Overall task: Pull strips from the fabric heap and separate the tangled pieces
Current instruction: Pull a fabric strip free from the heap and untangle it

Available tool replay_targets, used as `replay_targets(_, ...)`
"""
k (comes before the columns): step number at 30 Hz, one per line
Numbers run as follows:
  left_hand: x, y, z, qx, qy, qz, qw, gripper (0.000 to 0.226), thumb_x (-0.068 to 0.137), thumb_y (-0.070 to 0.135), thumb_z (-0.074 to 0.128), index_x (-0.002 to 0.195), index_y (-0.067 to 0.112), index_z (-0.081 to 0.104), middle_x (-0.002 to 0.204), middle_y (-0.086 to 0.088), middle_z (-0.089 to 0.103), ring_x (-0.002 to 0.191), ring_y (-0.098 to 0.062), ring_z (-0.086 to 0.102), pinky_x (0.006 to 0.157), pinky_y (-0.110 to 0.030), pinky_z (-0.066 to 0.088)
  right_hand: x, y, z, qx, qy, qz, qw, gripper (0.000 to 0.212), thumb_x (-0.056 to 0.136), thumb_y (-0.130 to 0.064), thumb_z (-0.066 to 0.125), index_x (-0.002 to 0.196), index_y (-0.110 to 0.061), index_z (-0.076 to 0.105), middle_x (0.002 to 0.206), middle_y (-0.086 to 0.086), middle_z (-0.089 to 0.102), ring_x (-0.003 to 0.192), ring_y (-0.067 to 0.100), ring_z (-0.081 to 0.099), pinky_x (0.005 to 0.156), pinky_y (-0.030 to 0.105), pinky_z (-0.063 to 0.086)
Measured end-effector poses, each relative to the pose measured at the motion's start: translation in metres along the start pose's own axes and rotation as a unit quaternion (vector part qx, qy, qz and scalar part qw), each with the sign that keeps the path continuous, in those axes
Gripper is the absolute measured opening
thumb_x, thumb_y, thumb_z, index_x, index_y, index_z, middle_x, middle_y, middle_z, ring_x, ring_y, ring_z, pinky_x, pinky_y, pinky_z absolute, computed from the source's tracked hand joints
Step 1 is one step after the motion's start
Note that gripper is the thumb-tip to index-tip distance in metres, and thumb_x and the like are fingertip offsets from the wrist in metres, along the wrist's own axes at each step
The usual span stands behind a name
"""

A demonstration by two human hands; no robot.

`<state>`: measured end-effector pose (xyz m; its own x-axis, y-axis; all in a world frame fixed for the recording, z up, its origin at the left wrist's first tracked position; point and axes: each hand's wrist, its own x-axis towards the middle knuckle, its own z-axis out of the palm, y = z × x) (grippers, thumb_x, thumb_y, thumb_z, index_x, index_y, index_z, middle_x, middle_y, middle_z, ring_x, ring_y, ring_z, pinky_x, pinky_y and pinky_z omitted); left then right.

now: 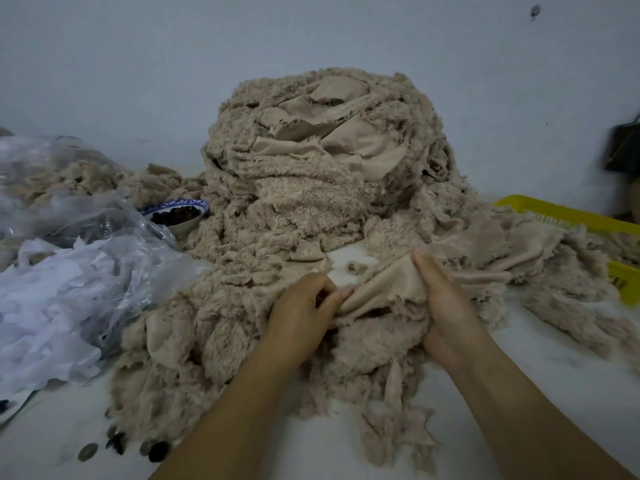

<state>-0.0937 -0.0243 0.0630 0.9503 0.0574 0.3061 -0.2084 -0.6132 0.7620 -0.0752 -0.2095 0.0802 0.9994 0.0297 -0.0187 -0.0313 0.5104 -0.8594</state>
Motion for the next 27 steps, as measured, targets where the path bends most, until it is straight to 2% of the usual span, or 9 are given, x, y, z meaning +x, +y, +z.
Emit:
replay_targets(4, 0.0, 0.0, 0.005, 0.073, 0.042, 0.06, 0.995, 0.022, 0.099, 0.037, 0.055, 0.081, 0.025, 0.054, 0.079, 0.011, 0.053, 0.07, -0.004, 0.051, 0.058, -0.023, 0.035, 0.002, 0.001, -0.002, 0.039, -0.011, 0.024, 0.999, 0.024, 0.099, -0.034, 0.056, 0.108, -0.014, 0.067, 0.101, 0.012, 0.076, 0.095, 0.026, 0.074, 0.069, 0.037, 0.061)
replay_targets(7, 0.001, -0.001, 0.0, -0.053, 0.113, -0.017, 0.992, 0.026, 0.102, 0.041, 0.047, 0.079, 0.031, 0.049, 0.074, 0.011, 0.058, 0.063, 0.0, 0.054, 0.054, -0.021, 0.035, 0.002, 0.002, -0.002, -0.019, -0.02, 0.017, 0.999, 0.028, 0.1, -0.034, 0.056, 0.113, -0.013, 0.068, 0.107, 0.011, 0.075, 0.097, 0.023, 0.073, 0.075, 0.036, 0.062)
replay_targets(9, 0.002, -0.001, -0.004, -0.152, 0.131, -0.06, 0.978, 0.033, 0.104, 0.042, 0.043, 0.077, 0.025, 0.047, 0.063, 0.006, 0.053, 0.05, -0.005, 0.047, 0.05, -0.025, 0.036, 0.001, 0.003, 0.001, -0.052, -0.01, 0.017, 0.998, 0.026, 0.099, -0.034, 0.058, 0.112, -0.015, 0.069, 0.106, 0.007, 0.076, 0.096, 0.02, 0.074, 0.073, 0.033, 0.062)
replay_targets(13, 0.005, 0.0, -0.015, -0.298, 0.175, -0.099, 0.933, 0.048, 0.107, 0.04, 0.038, 0.065, 0.017, 0.041, 0.053, 0.004, 0.04, 0.045, -0.011, 0.034, 0.045, -0.025, 0.03, 0.003, -0.001, -0.001, -0.053, 0.036, 0.026, 0.998, 0.028, 0.097, -0.04, 0.06, 0.114, -0.02, 0.071, 0.105, 0.007, 0.077, 0.094, 0.023, 0.074, 0.082, 0.041, 0.06)
replay_targets(15, 0.005, 0.001, -0.023, -0.372, 0.179, -0.116, 0.903, 0.05, 0.108, 0.04, 0.037, 0.063, 0.018, 0.037, 0.049, 0.007, 0.038, 0.04, -0.009, 0.03, 0.041, -0.022, 0.028, 0.003, -0.008, -0.006, -0.037, 0.051, 0.037, 0.997, 0.031, 0.096, -0.045, 0.06, 0.111, -0.022, 0.073, 0.101, 0.009, 0.077, 0.092, 0.026, 0.075, 0.075, 0.045, 0.061)
replay_targets(18, 0.002, 0.003, -0.023, -0.297, 0.184, -0.128, 0.928, 0.047, 0.104, 0.044, 0.045, 0.066, 0.017, 0.047, 0.048, 0.008, 0.048, 0.041, -0.006, 0.039, 0.041, -0.018, 0.033, 0.001, -0.011, -0.008, -0.016, 0.043, 0.072, 0.996, 0.036, 0.093, -0.05, 0.06, 0.11, -0.022, 0.075, 0.101, 0.01, 0.077, 0.09, 0.028, 0.075, 0.068, 0.044, 0.061)
replay_targets(21, -0.006, 0.014, -0.011, -0.173, 0.145, -0.053, 0.973, 0.03, 0.097, 0.047, 0.055, 0.076, 0.027, 0.06, 0.066, 0.009, 0.063, 0.056, -0.002, 0.055, 0.051, -0.015, 0.043, -0.002, -0.008, -0.002, 0.002, 0.01, 0.09, 0.996, 0.039, 0.094, -0.048, 0.059, 0.115, -0.019, 0.074, 0.108, 0.011, 0.076, 0.097, 0.026, 0.074, 0.073, 0.04, 0.061)
replay_targets(24, -0.015, 0.023, 0.0, -0.179, 0.016, -0.011, 0.984, 0.052, 0.088, 0.07, 0.048, 0.068, 0.027, 0.069, 0.06, 0.009, 0.065, 0.051, -0.001, 0.056, 0.05, -0.011, 0.043, -0.005, -0.006, 0.004, 0.031, -0.01, 0.072, 0.997, 0.041, 0.093, -0.042, 0.06, 0.116, -0.011, 0.071, 0.107, 0.014, 0.075, 0.094, 0.024, 0.074, 0.073, 0.036, 0.061)
replay_targets(27, -0.022, 0.027, 0.01, -0.139, -0.095, 0.0, 0.986, 0.055, 0.077, 0.087, 0.038, 0.069, 0.043, 0.07, 0.064, 0.022, 0.067, 0.059, 0.007, 0.06, 0.056, -0.004, 0.041, -0.006, -0.002, 0.007, 0.043, -0.044, 0.062, 0.996, 0.043, 0.098, -0.038, 0.054, 0.123, -0.004, 0.065, 0.115, 0.019, 0.072, 0.107, 0.028, 0.07, 0.093, 0.042, 0.057)
